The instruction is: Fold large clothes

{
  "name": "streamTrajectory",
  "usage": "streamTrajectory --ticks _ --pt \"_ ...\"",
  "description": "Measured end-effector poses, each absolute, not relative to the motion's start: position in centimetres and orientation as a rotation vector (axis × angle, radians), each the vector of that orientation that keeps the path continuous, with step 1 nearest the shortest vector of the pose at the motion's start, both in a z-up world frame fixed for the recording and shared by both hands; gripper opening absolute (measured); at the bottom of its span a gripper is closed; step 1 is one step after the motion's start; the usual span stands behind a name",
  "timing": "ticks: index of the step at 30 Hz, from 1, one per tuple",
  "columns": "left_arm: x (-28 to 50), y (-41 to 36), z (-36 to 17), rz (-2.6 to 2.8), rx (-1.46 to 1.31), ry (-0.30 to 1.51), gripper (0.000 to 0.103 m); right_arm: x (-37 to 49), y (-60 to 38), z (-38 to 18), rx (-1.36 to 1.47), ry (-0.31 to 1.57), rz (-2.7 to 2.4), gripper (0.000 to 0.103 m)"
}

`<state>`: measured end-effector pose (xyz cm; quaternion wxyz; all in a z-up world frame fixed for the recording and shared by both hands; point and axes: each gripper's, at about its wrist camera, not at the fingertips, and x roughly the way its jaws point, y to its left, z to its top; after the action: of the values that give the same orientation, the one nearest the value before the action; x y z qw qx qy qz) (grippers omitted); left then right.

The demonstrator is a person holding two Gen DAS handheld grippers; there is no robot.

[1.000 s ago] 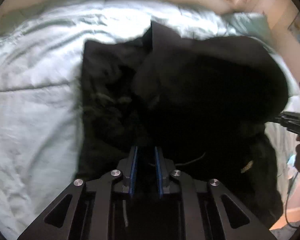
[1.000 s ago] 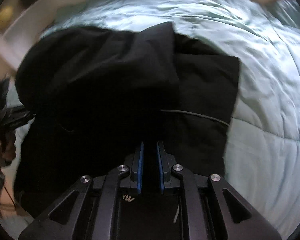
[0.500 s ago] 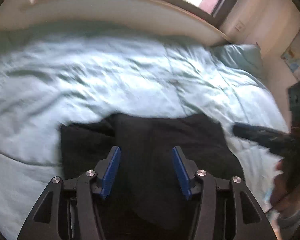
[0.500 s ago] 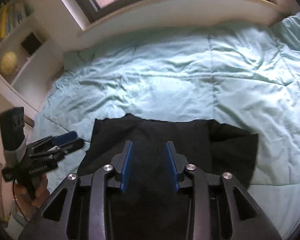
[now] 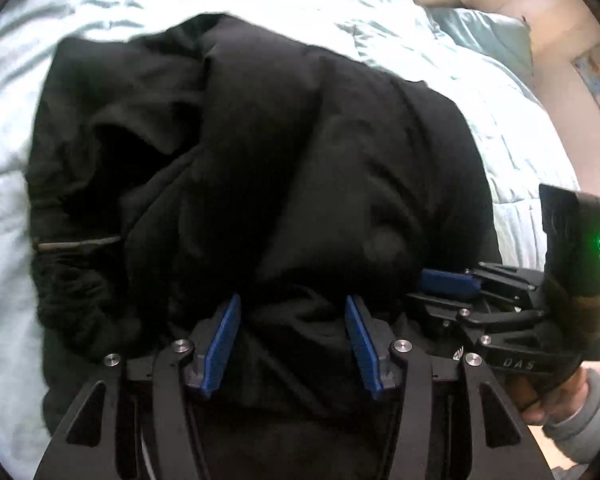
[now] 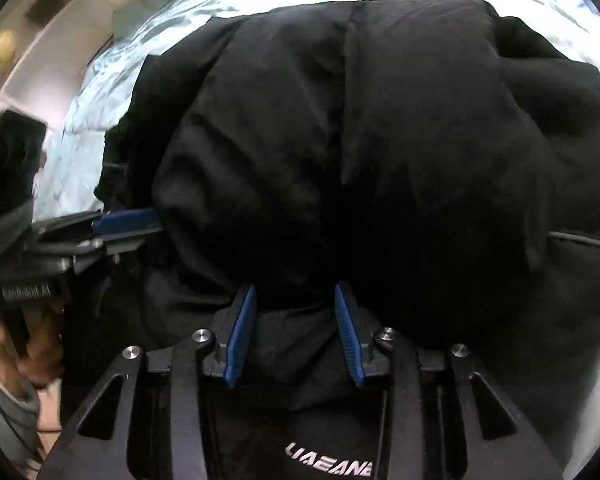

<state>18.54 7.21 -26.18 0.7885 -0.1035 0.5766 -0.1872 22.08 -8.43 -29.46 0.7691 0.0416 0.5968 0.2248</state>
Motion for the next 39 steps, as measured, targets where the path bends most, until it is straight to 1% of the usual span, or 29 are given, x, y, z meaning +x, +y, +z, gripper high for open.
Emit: streamTrajectory --ticks 1,3,4,5,6,7,8,10,11,12,13,14,16,23,29,34,39 --pt "18.3 7.3 -25.4 -0.411 -0.221 1.233 0.055 21.8 -8.5 -29.0 0.074 1.293 0.488 0.041" --pt "17.3 7.4 -23.9 -0.46 -0.24 1.212 0.055 20.6 -9.0 -26.5 0.054 1.257 0.501 0.047" --pt "16.8 7.5 -23.5 -0.487 -0.256 1.201 0.055 19.9 -9.1 -25.3 0.05 1.231 0.512 0.048" --pt "16.3 7.5 -23.3 -0.517 -0.278 1.2 0.055 19.3 -9.2 -24.1 0.047 1.204 0.528 0.05" --pt "16.0 7.5 -23.8 -0.54 -0.302 1.221 0.055 18.6 -9.3 -23.3 0.04 1.178 0.547 0.056" --pt "16.0 7.6 -24.7 -0.544 -0.32 1.246 0.055 17.7 -9.3 -23.1 0.03 1.166 0.558 0.06" --pt "16.0 7.7 -26.1 -0.525 -0.334 1.278 0.055 17.3 -9.1 -23.5 0.011 1.163 0.564 0.067" --pt "16.8 8.4 -28.9 -0.482 -0.422 1.324 0.055 17.2 -8.9 -26.0 -0.026 1.212 0.53 0.067" --pt "17.1 8.9 -29.8 -0.475 -0.489 1.32 0.055 17.6 -8.8 -28.1 -0.051 1.264 0.493 0.064" --pt "17.3 9.3 -30.4 -0.457 -0.523 1.318 0.05 18.1 -8.7 -30.2 -0.061 1.313 0.468 0.062" --pt "17.5 9.5 -30.8 -0.437 -0.536 1.33 0.048 18.3 -8.4 -31.0 -0.054 1.326 0.462 0.062" --pt "17.6 9.6 -30.9 -0.428 -0.546 1.33 0.048 18.3 -8.3 -31.1 -0.05 1.319 0.45 0.062" --pt "17.3 9.6 -30.5 -0.421 -0.538 1.318 0.048 18.0 -8.1 -30.1 -0.063 1.311 0.435 0.062" --pt "10.1 11.4 -25.4 -0.399 -0.479 1.245 0.048 13.2 -11.0 -25.1 -0.005 1.26 0.428 0.063" --pt "3.1 16.9 -22.1 -0.32 -0.486 1.179 0.048 8.9 -15.7 -21.8 0.044 1.215 0.379 0.063" --pt "0.0 20.0 -20.0 -0.227 -0.453 1.149 0.049 7.2 -18.7 -21.4 0.124 1.207 0.312 0.063" --pt "-2.3 22.6 -19.1 -0.151 -0.475 1.119 0.05 5.8 -20.6 -21.2 0.146 1.214 0.265 0.063"
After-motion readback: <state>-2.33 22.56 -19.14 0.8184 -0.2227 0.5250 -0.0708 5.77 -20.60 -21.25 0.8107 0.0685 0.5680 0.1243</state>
